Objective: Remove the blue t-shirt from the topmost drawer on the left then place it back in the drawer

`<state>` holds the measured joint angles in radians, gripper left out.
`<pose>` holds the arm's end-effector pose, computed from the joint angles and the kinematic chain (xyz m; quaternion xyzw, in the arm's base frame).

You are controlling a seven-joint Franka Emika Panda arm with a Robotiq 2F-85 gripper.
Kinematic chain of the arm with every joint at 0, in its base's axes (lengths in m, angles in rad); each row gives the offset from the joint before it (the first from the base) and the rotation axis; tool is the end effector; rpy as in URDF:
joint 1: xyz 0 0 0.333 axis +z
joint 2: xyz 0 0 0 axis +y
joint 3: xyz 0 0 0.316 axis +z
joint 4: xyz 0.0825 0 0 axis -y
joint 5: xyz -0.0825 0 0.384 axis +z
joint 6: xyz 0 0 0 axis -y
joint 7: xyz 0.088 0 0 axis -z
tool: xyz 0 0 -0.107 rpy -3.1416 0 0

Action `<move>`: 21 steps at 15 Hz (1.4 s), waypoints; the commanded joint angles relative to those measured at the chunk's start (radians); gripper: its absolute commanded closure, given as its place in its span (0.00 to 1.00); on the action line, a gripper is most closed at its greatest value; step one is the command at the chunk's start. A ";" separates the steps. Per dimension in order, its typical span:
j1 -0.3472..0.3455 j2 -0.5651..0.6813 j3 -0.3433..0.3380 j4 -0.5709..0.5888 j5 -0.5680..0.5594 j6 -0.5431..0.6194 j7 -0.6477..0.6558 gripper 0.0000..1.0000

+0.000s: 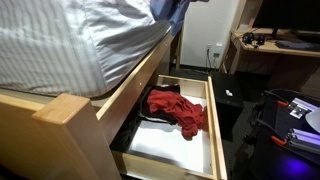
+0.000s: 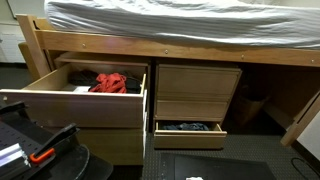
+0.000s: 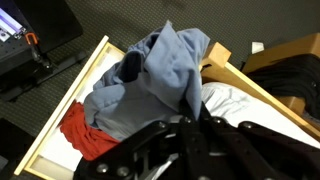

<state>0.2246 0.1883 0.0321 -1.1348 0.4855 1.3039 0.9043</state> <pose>0.5414 0.2005 0.7080 -0.9389 0.2508 0.1366 0.1919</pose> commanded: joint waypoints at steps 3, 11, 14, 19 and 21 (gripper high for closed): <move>0.023 -0.039 0.001 -0.175 -0.072 0.056 -0.017 0.98; 0.044 -0.063 0.049 -0.399 -0.179 0.243 -0.008 0.98; 0.041 -0.084 0.067 -0.502 -0.158 0.338 0.007 0.98; 0.039 -0.143 0.093 -0.709 -0.128 0.483 0.032 0.98; 0.039 -0.163 0.105 -0.783 -0.127 0.555 0.011 0.98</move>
<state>0.2872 0.1040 0.1057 -1.7701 0.3345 1.7559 0.9281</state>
